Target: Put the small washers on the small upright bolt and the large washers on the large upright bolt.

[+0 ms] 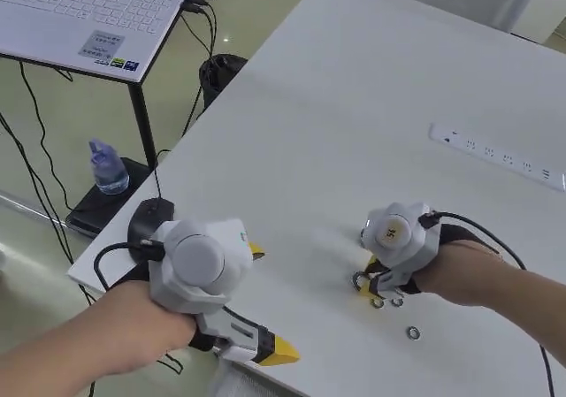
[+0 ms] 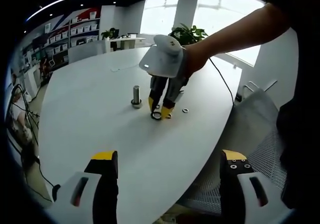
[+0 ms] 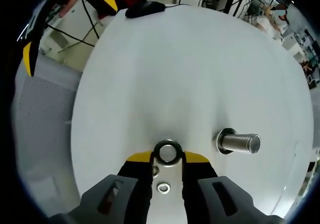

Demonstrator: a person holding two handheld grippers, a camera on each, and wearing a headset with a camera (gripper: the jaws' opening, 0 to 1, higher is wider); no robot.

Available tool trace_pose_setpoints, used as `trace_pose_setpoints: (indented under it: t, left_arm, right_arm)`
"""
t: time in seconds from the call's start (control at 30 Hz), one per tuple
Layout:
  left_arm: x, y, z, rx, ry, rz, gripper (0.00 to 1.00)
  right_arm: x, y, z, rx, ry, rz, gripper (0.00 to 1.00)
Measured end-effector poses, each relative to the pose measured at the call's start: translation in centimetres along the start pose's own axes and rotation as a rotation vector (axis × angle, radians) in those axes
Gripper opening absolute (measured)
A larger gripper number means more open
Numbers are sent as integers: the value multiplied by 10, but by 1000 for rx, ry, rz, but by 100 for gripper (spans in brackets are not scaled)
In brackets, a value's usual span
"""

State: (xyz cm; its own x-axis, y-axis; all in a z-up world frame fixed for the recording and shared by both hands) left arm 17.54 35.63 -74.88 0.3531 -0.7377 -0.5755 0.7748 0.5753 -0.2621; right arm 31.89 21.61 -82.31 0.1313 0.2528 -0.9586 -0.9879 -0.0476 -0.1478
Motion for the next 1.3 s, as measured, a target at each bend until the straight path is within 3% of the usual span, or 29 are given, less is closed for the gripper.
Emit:
trace_pose_setpoints:
  t: [0.3, 0.57, 0.93, 1.0, 1.3]
  left_arm:
    - [4, -1, 1, 6, 10, -8, 83]
    - [6, 0, 11, 21, 0, -8, 83]
    - [9, -3, 11, 14, -6, -23, 86]
    - [9, -4, 13, 14, -24, -31, 88]
    - [8, -2, 12, 21, -11, -21, 90]
  right_arm:
    - [-15, -5, -4, 48, -8, 11, 21]
    - [-28, -10, -14, 67, -1, 5, 21]
    - [-53, -40, -21, 115, -3, -24, 22]
    - [-55, -44, -20, 123, -9, -30, 22]
    - [-62, -60, -7, 148, -31, -42, 22]
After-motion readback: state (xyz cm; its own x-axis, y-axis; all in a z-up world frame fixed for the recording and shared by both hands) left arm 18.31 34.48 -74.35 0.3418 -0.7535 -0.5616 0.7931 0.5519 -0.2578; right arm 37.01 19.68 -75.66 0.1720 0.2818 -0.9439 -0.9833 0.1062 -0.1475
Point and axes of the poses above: the centre of the closed fingertips' face, and the gripper's own axes: x roughly forward along the fingers, y roughly to its left, z roughly out of its top, the point moved 5 cm from there along -x, roughly backward along the fingers, and after that the axes turned 9 degrees about -z, right-handed, at the moved point
